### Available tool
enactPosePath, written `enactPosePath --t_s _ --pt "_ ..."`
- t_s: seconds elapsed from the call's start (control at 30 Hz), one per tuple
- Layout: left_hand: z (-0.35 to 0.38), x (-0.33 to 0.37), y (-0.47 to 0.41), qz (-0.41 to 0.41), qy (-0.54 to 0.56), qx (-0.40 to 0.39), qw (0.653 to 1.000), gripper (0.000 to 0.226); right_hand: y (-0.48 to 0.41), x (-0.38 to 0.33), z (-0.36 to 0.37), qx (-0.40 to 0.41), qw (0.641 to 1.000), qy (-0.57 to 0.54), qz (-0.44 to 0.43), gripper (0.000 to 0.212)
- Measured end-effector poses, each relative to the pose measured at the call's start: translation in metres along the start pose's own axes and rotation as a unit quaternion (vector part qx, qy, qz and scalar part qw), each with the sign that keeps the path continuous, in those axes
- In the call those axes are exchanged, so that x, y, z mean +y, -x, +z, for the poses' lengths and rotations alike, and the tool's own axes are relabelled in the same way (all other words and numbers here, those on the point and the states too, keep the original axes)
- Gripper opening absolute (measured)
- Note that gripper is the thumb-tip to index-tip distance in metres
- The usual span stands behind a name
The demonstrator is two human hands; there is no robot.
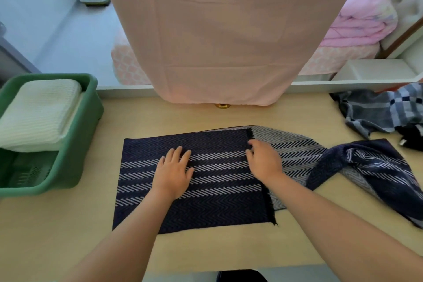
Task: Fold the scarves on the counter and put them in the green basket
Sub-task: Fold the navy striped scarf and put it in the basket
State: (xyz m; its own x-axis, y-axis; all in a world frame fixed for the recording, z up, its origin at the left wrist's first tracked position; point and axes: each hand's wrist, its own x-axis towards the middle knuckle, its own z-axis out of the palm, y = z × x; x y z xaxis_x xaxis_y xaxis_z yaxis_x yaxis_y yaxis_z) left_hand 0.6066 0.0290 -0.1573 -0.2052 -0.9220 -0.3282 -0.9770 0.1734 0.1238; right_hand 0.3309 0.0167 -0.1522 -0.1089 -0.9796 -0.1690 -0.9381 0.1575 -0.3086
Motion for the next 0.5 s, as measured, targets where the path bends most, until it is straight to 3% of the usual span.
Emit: enactPosePath --t_s 0.13,0.27,0.33,0.5 --pt "-0.002 0.016 -0.028 0.018 -0.006 -0.028 0.999 0.063 -0.047 0.015 -0.004 -0.041 0.995 -0.005 0.094 0.04" --pt "0.001 0.021 -0.049 0.004 -0.004 -0.049 0.999 0.064 -0.073 0.015 0.008 -0.054 0.994 -0.02 0.094 0.032" --pt "0.003 0.02 -0.055 -0.009 -0.008 -0.06 0.998 0.064 -0.08 0.013 0.012 -0.039 0.997 -0.023 0.069 0.021" --pt "0.01 0.018 -0.066 -0.056 -0.019 -0.02 0.998 0.067 -0.095 0.013 0.008 0.073 0.996 -0.052 0.009 0.019"
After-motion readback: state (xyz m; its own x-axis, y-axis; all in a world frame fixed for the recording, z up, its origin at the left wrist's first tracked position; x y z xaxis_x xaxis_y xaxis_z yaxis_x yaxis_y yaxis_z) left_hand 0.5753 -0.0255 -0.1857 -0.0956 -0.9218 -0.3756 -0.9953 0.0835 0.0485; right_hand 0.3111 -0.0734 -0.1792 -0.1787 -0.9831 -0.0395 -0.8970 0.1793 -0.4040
